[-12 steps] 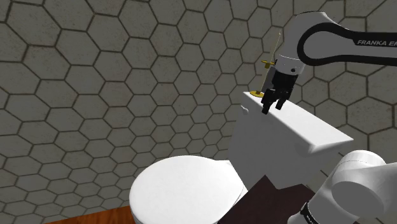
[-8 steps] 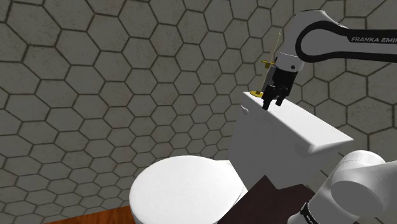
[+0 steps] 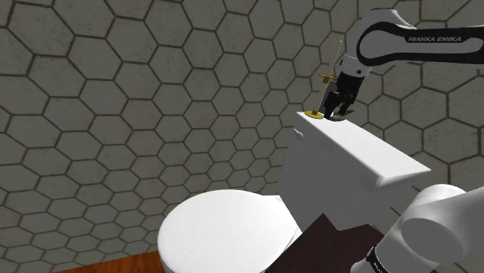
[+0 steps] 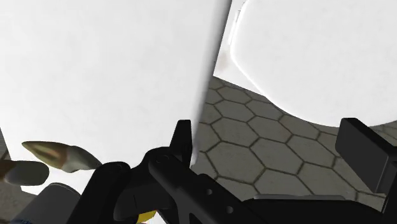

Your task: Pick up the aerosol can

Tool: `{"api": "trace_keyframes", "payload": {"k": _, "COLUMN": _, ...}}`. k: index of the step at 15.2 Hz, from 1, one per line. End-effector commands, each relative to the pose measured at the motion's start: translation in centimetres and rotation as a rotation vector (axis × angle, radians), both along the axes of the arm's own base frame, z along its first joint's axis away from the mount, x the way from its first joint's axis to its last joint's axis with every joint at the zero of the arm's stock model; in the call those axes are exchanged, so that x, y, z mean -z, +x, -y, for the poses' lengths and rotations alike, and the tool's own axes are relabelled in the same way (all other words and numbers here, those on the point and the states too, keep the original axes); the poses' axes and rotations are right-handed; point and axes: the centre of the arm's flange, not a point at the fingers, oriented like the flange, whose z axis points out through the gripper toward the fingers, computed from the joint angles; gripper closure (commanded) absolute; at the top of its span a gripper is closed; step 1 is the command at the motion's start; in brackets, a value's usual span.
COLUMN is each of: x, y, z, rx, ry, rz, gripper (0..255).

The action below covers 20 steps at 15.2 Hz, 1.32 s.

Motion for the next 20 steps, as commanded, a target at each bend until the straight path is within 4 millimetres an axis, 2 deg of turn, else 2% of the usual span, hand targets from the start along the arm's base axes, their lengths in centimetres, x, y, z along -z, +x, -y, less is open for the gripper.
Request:
{"api": "trace_keyframes", "payload": {"k": 1, "x": -0.5, "y": 0.9, "z": 2.6, "rx": 0.0, "ry": -0.011, "rz": 0.012, "gripper": 0}}
{"api": "trace_keyframes", "payload": {"k": 20, "x": -7.8, "y": 8.4, "z": 23.1, "rx": 0.011, "ry": -0.099, "rz": 0.134, "gripper": 0}}
